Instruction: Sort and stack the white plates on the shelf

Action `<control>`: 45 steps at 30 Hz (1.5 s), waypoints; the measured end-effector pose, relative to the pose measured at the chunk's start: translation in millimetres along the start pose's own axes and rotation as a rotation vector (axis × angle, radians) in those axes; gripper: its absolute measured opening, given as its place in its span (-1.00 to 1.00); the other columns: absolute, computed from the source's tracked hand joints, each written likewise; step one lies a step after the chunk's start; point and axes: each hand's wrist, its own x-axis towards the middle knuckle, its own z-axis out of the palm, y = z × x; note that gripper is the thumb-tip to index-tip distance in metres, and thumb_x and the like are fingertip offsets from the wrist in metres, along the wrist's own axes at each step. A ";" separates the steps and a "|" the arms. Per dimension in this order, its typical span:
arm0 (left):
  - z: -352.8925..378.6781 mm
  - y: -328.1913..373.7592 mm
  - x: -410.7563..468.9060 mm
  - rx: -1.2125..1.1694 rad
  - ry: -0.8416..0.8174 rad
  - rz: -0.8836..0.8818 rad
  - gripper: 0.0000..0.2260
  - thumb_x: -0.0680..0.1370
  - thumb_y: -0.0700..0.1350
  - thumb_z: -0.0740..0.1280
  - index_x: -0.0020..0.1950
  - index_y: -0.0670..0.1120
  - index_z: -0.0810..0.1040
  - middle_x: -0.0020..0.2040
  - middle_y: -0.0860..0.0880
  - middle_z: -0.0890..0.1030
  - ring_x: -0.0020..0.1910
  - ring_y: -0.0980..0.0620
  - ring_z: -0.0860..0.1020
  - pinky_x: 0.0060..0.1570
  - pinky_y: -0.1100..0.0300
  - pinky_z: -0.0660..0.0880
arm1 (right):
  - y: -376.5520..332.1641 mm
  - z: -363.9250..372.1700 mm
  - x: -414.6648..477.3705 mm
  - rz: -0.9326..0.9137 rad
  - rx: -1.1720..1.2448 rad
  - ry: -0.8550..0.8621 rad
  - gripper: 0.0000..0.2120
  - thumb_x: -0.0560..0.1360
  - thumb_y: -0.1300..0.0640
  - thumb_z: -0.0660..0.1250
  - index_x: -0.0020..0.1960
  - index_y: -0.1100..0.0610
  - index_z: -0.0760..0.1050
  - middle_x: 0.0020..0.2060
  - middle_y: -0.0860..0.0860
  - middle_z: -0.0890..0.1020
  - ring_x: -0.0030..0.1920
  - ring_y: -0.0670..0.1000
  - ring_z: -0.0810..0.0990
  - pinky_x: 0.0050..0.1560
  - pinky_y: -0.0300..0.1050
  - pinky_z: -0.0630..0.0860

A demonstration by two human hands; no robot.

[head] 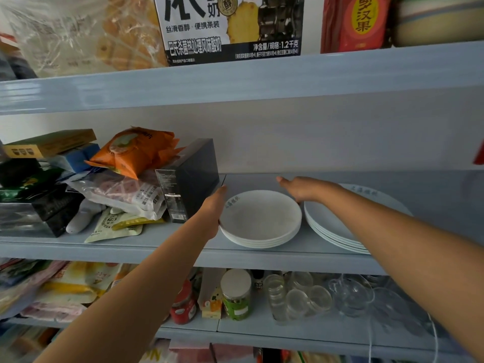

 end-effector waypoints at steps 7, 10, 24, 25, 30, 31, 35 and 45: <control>1.5 1.6 -1.3 -0.032 -0.048 0.042 -0.51 0.60 0.18 0.18 0.37 -0.14 0.42 -0.09 -0.08 0.56 -0.10 -0.09 0.55 0.05 -0.02 0.46 | 9.8 5.6 -5.9 -0.113 -0.249 0.113 -0.26 0.59 -0.30 -0.16 0.33 0.24 0.43 0.34 0.23 0.49 0.32 0.22 0.46 0.34 0.09 0.33; 1.8 2.1 -2.5 -0.048 -0.039 0.043 -0.59 0.63 0.13 0.16 0.32 -0.14 0.42 -0.14 -0.06 0.53 -0.15 -0.08 0.53 0.04 0.00 0.43 | 15.4 5.4 -4.1 -0.138 -0.255 0.101 -0.24 0.57 -0.33 -0.16 0.23 0.25 0.48 0.27 0.25 0.52 0.26 0.22 0.49 0.32 0.10 0.37; 7.3 1.3 -9.6 -0.045 -0.021 0.012 -0.55 0.58 0.21 0.17 0.25 -0.09 0.53 0.04 -0.16 0.64 0.06 -0.22 0.60 0.21 -0.15 0.51 | 22.5 0.5 -0.6 -0.128 -0.119 0.079 -0.24 0.58 -0.33 -0.13 0.18 0.28 0.52 0.31 0.31 0.50 0.32 0.20 0.48 0.29 -0.02 0.34; 7.1 0.7 -9.1 -0.034 -0.021 0.016 -0.55 0.58 0.21 0.16 0.25 -0.08 0.52 0.03 -0.15 0.62 0.07 -0.22 0.59 0.22 -0.15 0.50 | 23.3 0.9 -0.5 -0.133 -0.110 0.077 -0.22 0.57 -0.33 -0.13 0.20 0.30 0.52 0.30 0.30 0.50 0.32 0.20 0.48 0.28 -0.02 0.34; 10.6 7.4 -12.9 0.097 0.060 0.078 -0.58 0.59 0.14 0.16 0.28 -0.12 0.46 0.05 -0.14 0.57 -0.01 -0.13 0.54 0.09 0.00 0.45 | 26.4 -3.3 -9.6 -0.189 -0.065 0.105 -0.29 0.61 -0.26 -0.10 0.29 0.30 0.48 0.29 0.27 0.52 0.29 0.19 0.49 0.20 -0.05 0.35; 13.8 10.3 -13.9 0.145 0.096 0.110 -0.57 0.58 0.12 0.16 0.31 -0.14 0.45 0.08 -0.15 0.56 0.01 -0.14 0.53 0.09 -0.01 0.43 | 28.2 -6.3 -11.5 -0.214 -0.051 0.124 -0.32 0.62 -0.24 -0.09 0.25 0.29 0.51 0.25 0.27 0.54 0.26 0.19 0.51 0.19 -0.05 0.36; 40.4 21.9 -23.4 0.272 0.101 0.276 -0.56 0.62 0.08 0.14 0.36 -0.17 0.42 0.25 -0.19 0.50 0.18 -0.20 0.48 0.23 -0.04 0.37 | 41.1 -17.6 -13.7 -0.247 -0.012 0.182 -0.45 0.62 -0.21 -0.05 -0.03 0.18 0.53 -0.04 0.17 0.58 0.11 0.15 0.56 0.13 -0.06 0.40; 61.5 11.7 -40.0 0.464 0.055 0.356 -0.59 0.63 0.04 0.12 0.39 -0.15 0.41 0.28 -0.17 0.49 0.11 -0.15 0.46 0.11 0.08 0.34 | 75.9 -27.6 -50.4 -0.276 0.153 0.468 -0.59 0.63 -0.05 0.13 0.24 0.22 0.53 0.24 0.17 0.60 0.28 0.15 0.53 0.27 -0.04 0.39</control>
